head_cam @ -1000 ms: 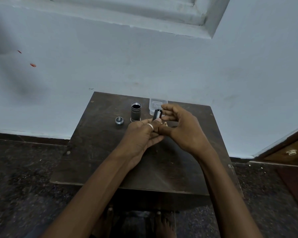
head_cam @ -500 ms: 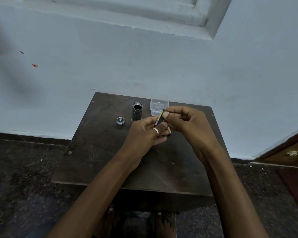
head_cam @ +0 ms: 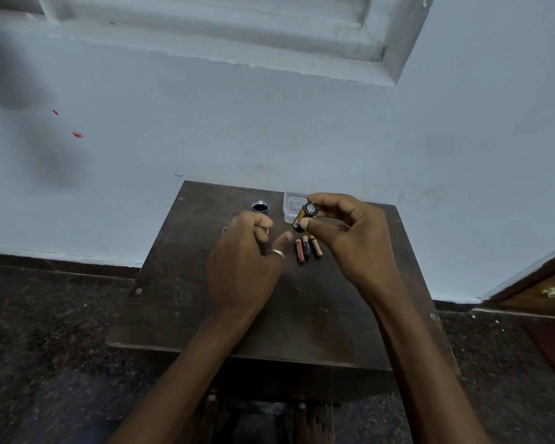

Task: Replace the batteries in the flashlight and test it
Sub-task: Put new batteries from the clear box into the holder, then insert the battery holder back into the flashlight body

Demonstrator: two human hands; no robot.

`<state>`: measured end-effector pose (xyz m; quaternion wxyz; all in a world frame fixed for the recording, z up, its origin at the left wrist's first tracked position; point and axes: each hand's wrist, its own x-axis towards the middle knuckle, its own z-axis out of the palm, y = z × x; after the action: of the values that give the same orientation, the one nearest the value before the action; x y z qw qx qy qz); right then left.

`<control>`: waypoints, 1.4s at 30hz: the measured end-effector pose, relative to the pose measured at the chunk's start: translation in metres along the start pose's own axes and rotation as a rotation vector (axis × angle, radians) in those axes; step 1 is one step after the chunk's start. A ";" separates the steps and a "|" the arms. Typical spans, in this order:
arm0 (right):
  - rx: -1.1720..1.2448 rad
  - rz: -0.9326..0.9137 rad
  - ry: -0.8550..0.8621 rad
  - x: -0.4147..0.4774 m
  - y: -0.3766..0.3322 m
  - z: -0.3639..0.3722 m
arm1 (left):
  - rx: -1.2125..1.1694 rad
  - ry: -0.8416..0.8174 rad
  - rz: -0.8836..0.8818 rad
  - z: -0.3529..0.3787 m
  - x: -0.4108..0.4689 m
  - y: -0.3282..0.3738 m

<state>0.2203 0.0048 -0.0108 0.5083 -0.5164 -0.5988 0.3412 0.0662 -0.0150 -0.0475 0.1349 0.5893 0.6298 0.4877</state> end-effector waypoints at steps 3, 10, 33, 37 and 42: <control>-0.063 -0.035 0.011 0.000 0.002 0.000 | 0.082 0.036 -0.053 -0.006 0.002 0.002; -0.111 -0.038 0.021 0.000 0.006 0.001 | 0.163 -0.074 -0.081 0.002 0.017 -0.016; 0.974 0.683 0.291 0.009 0.006 -0.008 | 0.192 -0.072 0.231 0.004 0.024 -0.019; 0.877 0.634 0.297 0.009 0.006 -0.006 | 0.199 -0.101 0.257 0.005 0.024 -0.018; 0.749 0.551 0.237 0.006 0.005 0.000 | 0.212 -0.116 0.266 0.006 0.023 -0.017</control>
<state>0.2217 0.0120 -0.0136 0.6149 -0.4727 -0.2134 0.5941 0.0540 0.0110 -0.0541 0.0423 0.7054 0.5855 0.3972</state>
